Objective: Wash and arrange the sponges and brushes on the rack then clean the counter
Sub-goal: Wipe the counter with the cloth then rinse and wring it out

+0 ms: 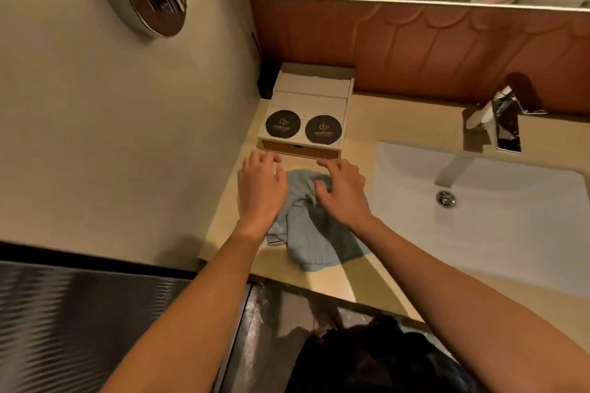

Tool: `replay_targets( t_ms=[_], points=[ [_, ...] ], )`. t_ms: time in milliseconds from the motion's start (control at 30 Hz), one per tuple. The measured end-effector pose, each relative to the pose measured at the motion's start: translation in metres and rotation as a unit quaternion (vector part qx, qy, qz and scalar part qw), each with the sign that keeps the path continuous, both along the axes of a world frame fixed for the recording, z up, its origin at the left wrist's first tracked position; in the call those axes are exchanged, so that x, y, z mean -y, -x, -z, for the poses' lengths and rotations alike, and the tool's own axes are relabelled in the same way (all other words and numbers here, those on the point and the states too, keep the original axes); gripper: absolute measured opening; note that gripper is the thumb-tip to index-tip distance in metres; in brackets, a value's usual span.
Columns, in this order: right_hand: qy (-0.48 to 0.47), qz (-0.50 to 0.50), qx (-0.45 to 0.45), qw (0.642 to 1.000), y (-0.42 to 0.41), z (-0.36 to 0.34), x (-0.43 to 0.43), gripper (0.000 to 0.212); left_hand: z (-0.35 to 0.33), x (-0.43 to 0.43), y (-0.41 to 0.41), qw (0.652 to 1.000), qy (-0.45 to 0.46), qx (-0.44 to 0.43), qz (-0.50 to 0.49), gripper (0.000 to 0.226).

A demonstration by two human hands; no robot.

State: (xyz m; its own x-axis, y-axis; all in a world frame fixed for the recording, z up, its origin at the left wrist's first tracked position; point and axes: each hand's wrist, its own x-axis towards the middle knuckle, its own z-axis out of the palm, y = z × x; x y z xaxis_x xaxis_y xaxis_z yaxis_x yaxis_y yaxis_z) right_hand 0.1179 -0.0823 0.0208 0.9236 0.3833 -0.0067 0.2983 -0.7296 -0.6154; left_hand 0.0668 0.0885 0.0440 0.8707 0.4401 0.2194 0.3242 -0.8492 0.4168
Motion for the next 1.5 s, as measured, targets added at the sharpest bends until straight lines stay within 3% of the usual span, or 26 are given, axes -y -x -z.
replay_targets(
  t_ms=[133,233,400,567,733,933,1100,1300,1500],
  points=[
    [0.062,-0.085,-0.009,0.994,0.021,0.035,0.004,0.032,0.046,0.009,0.014,0.975,0.149,-0.144,0.078,0.018],
    [0.169,-0.128,0.013,0.977,0.027,0.061,0.011,0.048,0.081,0.026,0.021,0.965,0.125,-0.211,0.095,0.039],
    [0.197,-0.152,0.007,0.968,0.026,0.089,0.021,0.069,0.104,0.032,0.006,0.948,0.084,-0.291,0.098,0.063],
    [0.203,-0.066,0.041,0.976,0.01,0.098,0.033,0.066,0.112,0.037,-0.013,0.952,-0.026,-0.234,0.196,0.057],
    [0.142,0.0,0.095,0.985,-0.002,0.1,0.02,0.05,0.117,0.049,-0.025,0.967,-0.009,-0.214,0.141,0.054],
    [0.226,-0.097,0.035,0.969,-0.011,0.112,0.012,0.084,0.124,0.027,-0.03,0.968,-0.027,-0.198,0.155,0.06],
    [0.24,-0.119,0.04,0.963,-0.01,0.113,-0.007,0.085,0.123,0.006,-0.025,0.969,-0.026,-0.194,0.153,0.051],
    [0.24,-0.191,0.044,0.951,-0.012,0.109,-0.071,0.092,0.124,-0.059,-0.02,0.969,-0.042,-0.199,0.137,0.057],
    [0.249,-0.171,0.044,0.952,-0.011,0.113,-0.112,0.093,0.128,-0.099,-0.024,0.966,-0.053,-0.201,0.152,0.06]
  ],
)
